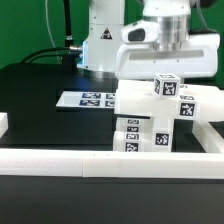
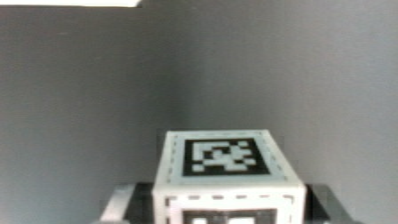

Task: Assemble chair

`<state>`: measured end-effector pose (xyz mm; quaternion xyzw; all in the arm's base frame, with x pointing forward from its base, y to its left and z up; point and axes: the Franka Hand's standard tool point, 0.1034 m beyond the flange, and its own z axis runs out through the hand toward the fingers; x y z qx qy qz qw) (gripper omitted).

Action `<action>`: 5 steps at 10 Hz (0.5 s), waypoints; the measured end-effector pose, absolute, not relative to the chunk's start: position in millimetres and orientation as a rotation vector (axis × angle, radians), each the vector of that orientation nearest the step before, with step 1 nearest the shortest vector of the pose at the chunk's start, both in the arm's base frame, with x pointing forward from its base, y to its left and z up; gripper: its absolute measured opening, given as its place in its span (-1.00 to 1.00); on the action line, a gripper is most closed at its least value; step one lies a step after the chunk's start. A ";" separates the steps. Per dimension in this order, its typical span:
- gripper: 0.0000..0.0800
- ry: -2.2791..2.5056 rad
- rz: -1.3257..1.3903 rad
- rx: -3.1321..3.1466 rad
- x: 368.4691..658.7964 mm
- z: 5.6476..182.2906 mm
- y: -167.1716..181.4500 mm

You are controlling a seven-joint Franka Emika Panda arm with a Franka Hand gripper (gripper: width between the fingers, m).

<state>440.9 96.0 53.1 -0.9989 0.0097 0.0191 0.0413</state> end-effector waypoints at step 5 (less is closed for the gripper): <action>-0.31 0.001 0.091 -3.028 453.2 106.1 96.7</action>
Offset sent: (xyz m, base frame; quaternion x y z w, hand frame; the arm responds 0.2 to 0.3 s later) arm 0.0000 0.0000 0.0000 0.0000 0.0000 0.0000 1.0000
